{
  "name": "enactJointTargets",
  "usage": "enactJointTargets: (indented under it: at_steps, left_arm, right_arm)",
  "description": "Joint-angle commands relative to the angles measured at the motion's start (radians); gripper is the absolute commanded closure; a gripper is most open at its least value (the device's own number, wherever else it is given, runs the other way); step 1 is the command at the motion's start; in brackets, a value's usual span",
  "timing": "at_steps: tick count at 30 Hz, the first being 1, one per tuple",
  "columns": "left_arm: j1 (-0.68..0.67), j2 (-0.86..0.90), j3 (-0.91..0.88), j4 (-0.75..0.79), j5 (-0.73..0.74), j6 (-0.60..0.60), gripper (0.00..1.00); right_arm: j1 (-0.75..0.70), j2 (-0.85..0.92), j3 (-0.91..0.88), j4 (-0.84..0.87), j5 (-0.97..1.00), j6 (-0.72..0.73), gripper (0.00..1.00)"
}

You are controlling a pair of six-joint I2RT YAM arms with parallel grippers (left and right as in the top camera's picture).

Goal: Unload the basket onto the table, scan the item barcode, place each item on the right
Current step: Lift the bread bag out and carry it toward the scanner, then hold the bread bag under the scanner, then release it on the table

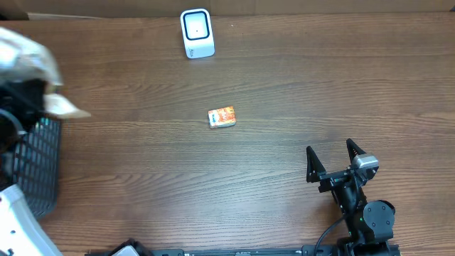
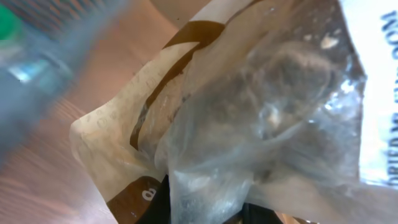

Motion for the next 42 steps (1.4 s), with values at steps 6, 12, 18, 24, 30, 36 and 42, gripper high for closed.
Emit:
enactJointTargets:
  at_steps: [6,12,18,24,30,36,42]
  left_arm:
    - [-0.328,0.056,-0.168,0.018,-0.182,-0.158,0.96]
    - [-0.557,0.14,-0.346,0.092,-0.354,-0.245,0.96]
    - [-0.774,0.297,-0.422,0.189,-0.548,-0.319,0.96]
    - [-0.855,0.472,-0.422,0.22,-0.617,-0.338,0.96]
    - [-0.858,0.562,-0.422,0.235,-0.598,-0.366,0.96]
    - [-0.871,0.604,-0.422,0.251,-0.586,-0.364,0.94]
    - [-0.871,0.605,-0.422,0.273,-0.583,-0.357,0.02]
  right_arm:
    - [-0.003,-0.011,-0.011,0.005,0.002,0.003,0.0]
    - [-0.003,-0.011,-0.011,0.005,0.002,0.003,0.0]
    - [-0.003,-0.011,-0.011,0.005,0.002,0.003,0.0]
    - [-0.003,-0.011,-0.011,0.005,0.002,0.003,0.0]
    - [-0.003,-0.011,-0.011,0.005,0.002,0.002,0.0]
    - [-0.003,-0.011,-0.011,0.005,0.002,0.003,0.0]
    - [-0.003,-0.011,-0.011,0.005,0.002,0.003,0.0]
